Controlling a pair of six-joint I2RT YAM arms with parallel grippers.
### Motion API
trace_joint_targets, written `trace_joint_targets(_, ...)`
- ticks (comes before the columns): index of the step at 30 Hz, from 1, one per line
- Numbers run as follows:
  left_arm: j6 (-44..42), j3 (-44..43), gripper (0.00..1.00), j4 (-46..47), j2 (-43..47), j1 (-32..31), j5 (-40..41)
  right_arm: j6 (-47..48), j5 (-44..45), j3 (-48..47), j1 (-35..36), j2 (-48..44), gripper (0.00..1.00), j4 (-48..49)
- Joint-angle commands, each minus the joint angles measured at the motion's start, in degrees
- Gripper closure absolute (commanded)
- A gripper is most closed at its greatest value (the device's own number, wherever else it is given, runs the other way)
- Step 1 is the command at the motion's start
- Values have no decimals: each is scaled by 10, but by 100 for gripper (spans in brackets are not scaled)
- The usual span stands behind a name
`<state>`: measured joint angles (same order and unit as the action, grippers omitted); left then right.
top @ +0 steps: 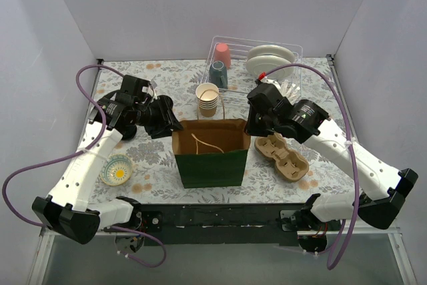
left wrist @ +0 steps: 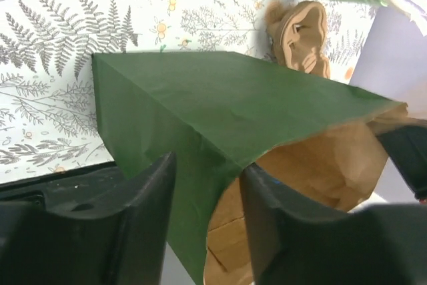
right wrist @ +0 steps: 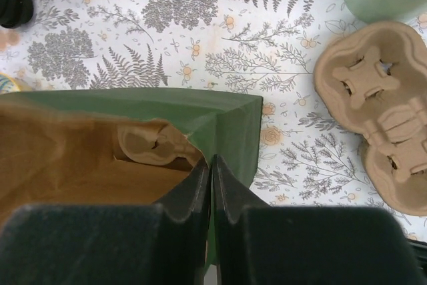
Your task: Pack the takeout coffee
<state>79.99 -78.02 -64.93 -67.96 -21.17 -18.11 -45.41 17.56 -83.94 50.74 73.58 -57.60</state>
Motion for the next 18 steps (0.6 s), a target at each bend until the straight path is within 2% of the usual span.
trace_joint_targets(1,-24,-58,53,-25,-21,0,19,-6,-11,-34,-1,10,87,24)
trace_joint_targets(4,-31,-110,48,-42,-40,0,43,-5,-9,-24,-1,4,87,29)
trace_joint_targets(7,-28,-169,39,-62,-65,0,58,8,-10,3,-2,-15,99,54)
trace_joint_targets(12,-24,-244,26,-89,-93,0,91,23,5,25,-1,-43,99,93)
trace_joint_targets(14,-22,-264,22,-99,-105,0,132,40,6,36,-1,-59,99,111)
trace_joint_targets(15,-18,-268,10,-103,-110,0,148,47,8,44,-1,-67,99,135)
trace_joint_targets(16,-12,-273,5,-109,-116,0,174,67,10,67,-1,-86,99,150)
trace_joint_targets(18,5,-270,2,-109,-117,0,211,87,10,95,-1,-109,99,202)
